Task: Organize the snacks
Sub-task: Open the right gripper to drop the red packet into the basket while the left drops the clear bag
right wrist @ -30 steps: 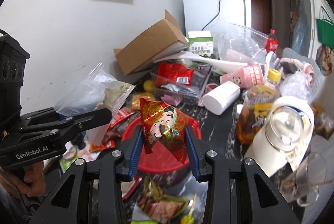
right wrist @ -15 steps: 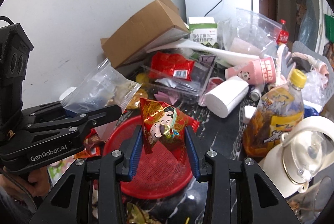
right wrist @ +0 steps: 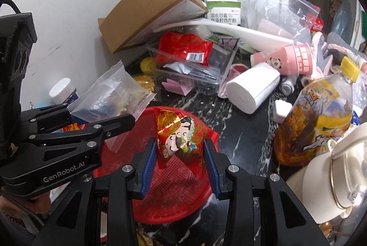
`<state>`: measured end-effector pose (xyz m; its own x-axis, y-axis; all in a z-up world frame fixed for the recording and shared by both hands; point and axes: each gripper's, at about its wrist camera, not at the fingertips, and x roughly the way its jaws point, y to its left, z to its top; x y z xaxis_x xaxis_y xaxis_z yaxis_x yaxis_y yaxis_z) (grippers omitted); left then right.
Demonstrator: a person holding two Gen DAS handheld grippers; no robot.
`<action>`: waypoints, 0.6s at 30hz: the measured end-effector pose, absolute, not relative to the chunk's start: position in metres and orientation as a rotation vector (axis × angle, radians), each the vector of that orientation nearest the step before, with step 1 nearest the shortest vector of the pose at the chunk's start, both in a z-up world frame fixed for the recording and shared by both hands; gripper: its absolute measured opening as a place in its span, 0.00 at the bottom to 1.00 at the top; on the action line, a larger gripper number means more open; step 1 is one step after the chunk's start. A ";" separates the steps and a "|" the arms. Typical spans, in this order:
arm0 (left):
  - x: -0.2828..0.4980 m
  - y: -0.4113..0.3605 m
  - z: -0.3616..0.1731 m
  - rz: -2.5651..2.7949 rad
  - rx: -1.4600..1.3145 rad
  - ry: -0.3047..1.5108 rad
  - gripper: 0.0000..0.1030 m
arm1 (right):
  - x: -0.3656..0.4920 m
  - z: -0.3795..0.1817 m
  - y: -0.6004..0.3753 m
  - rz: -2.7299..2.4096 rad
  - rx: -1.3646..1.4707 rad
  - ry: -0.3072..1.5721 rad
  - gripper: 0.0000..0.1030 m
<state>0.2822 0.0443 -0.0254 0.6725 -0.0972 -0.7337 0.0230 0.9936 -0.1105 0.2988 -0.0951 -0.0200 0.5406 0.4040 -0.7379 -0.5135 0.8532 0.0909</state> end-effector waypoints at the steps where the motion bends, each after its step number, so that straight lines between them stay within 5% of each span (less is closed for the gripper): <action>1: 0.283 0.044 -0.027 -0.060 -0.087 0.832 0.33 | 0.299 -0.022 -0.095 0.554 -0.140 0.838 0.40; 8: 0.288 0.041 -0.035 -0.031 -0.065 0.868 0.34 | 0.299 -0.028 -0.095 0.538 -0.151 0.869 0.42; 13: 0.286 0.040 -0.033 0.005 -0.046 0.873 0.60 | 0.294 -0.024 -0.099 0.517 -0.151 0.860 0.46; 18: 0.278 0.041 -0.021 0.014 -0.045 0.849 0.62 | 0.290 -0.015 -0.105 0.503 -0.144 0.845 0.46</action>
